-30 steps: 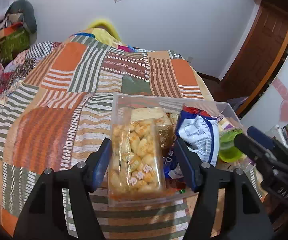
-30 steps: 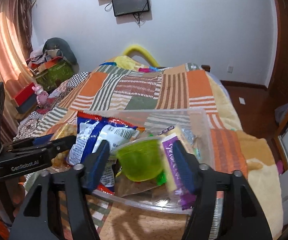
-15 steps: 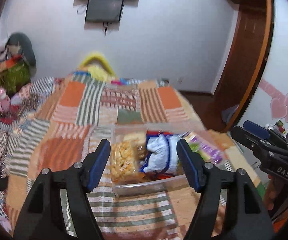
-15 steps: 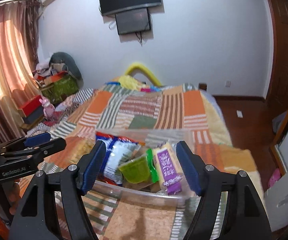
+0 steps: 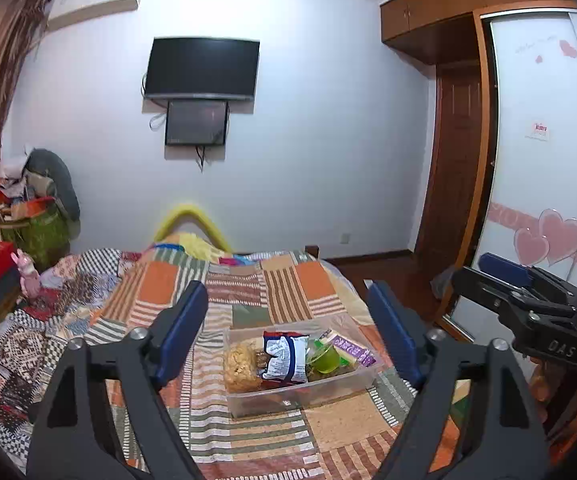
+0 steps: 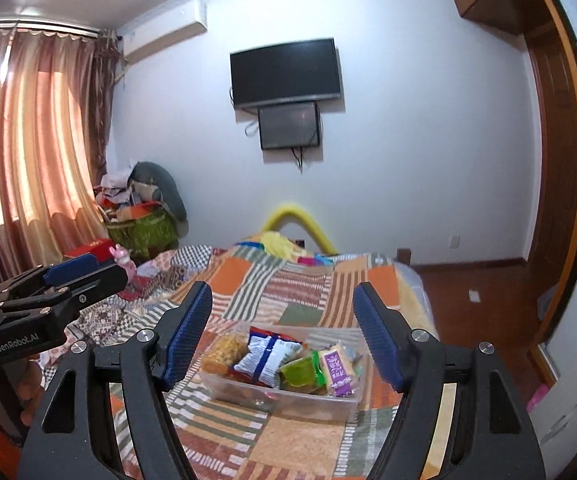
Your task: Organize snacks
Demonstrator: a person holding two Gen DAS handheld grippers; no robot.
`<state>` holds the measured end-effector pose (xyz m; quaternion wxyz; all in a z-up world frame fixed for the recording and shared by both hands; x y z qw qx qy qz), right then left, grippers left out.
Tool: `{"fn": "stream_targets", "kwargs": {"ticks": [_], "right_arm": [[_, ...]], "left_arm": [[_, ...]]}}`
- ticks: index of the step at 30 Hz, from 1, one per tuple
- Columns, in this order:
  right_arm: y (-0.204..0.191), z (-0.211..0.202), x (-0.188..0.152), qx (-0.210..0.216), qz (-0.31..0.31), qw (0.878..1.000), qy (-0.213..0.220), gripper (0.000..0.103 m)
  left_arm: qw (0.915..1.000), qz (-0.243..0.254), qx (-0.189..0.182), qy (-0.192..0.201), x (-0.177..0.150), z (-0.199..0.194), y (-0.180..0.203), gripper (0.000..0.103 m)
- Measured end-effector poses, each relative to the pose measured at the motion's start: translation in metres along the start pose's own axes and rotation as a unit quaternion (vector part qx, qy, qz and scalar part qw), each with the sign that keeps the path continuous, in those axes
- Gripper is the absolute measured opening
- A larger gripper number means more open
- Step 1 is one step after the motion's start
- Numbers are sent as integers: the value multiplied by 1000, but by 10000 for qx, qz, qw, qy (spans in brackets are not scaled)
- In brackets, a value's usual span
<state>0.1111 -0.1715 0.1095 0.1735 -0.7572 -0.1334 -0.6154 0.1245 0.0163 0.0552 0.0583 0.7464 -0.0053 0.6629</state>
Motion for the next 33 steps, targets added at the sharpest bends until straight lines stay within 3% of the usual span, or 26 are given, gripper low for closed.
{"fn": "stream_targets", "kwargs": {"ticks": [2, 6, 9, 33], "right_arm": [[-2, -9, 2, -28, 36, 9999, 93, 84], [-6, -16, 3, -121, 28, 9997, 191, 90], [-9, -16, 2, -239, -14, 9994, 250, 102], [-15, -35, -7, -340, -154, 9987, 351, 103]], "left_arm": [[10000, 25, 3, 78, 2, -9, 1, 89], [9998, 55, 65, 175, 3, -22, 3, 93], [9995, 152, 126, 226, 2, -29, 7, 97], [9997, 171, 19, 152, -7, -37, 13, 101]]}}
Point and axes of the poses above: each gripper's, at about its wrist camera, not at the fingertips, and z roughly the way its jaws point, y to its right, x to its top, the point moved 1 cm from there along z, roughly the way its jaws point, and after that the axes turned 10 degrees about y, right-handed, at the moved point
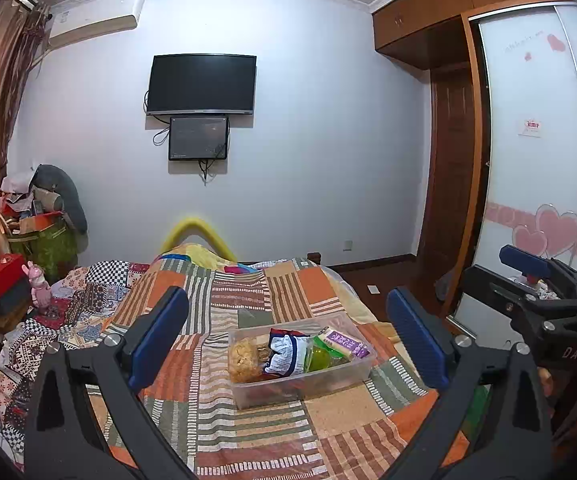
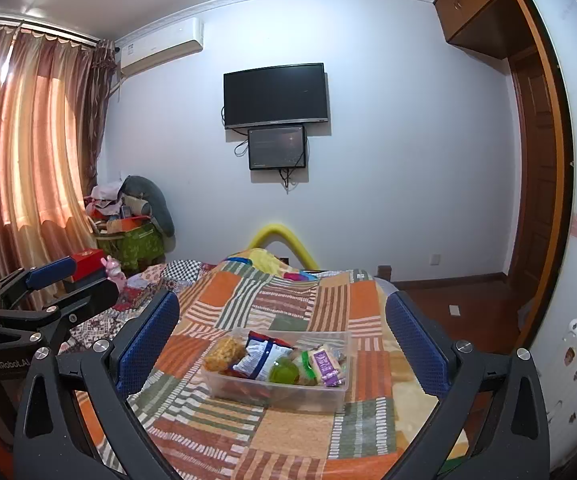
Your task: Organize snacks
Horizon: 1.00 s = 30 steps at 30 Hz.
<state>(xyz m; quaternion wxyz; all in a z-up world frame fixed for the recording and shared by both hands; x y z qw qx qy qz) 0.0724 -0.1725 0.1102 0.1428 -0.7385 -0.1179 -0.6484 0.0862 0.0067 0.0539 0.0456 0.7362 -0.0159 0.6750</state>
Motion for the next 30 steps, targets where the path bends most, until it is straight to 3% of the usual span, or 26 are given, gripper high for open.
{"fn": "stream_targets", "kwargs": {"ticks": [30], "right_arm": [[-1, 0, 0, 15, -26, 10000, -50, 103]], "left_arm": [[9998, 12, -165, -143, -4, 1, 0, 103]]}}
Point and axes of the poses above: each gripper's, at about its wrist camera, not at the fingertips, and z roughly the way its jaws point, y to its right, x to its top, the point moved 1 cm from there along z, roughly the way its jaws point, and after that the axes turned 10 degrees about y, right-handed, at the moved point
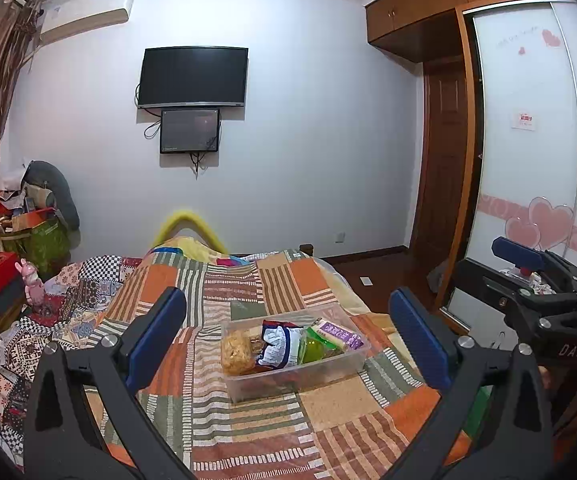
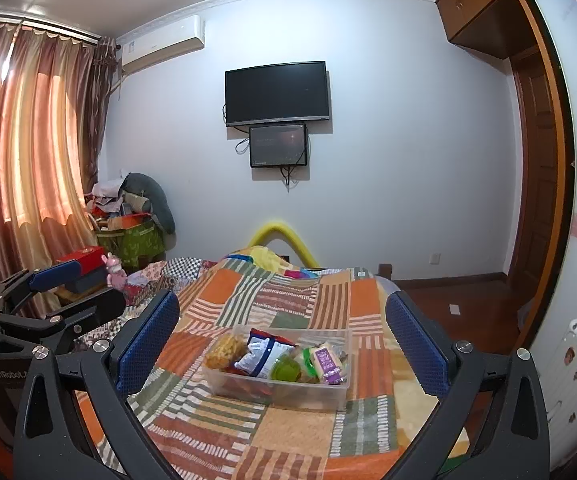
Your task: Organize snacks
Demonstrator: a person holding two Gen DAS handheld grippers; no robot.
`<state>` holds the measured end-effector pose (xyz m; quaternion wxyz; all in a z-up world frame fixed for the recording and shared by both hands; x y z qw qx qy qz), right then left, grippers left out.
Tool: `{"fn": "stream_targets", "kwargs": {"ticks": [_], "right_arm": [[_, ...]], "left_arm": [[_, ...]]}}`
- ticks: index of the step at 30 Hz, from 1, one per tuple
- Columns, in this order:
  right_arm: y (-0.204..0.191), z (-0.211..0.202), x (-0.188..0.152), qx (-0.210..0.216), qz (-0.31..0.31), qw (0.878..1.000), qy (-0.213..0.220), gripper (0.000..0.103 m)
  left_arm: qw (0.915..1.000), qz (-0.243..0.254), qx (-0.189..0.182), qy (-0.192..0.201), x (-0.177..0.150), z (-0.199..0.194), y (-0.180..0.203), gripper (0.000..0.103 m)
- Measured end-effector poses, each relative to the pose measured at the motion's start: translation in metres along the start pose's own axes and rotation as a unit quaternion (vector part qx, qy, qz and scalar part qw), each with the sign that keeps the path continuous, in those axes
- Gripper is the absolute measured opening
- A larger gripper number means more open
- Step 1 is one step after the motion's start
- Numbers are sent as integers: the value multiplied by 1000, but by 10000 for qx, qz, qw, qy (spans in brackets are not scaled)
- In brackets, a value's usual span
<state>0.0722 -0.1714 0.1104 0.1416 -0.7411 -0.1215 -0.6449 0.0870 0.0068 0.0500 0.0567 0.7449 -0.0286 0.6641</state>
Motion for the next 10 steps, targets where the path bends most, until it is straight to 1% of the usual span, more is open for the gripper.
{"fn": "stream_targets", "kwargs": {"ticks": [10], "right_arm": [[-1, 1, -2, 29, 11, 10000, -68, 103]], "left_arm": [[10000, -10, -17, -53, -3, 2, 0, 103]]}}
Point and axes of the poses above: each gripper's, at about its wrist camera, not at the fingertips, and z roughly the way its jaws point, y to its right, x to its top, the point moved 1 cm from there along z, roughly the way its jaws point, and after that the axes turned 10 degrees about y, right-handed, at the moved point
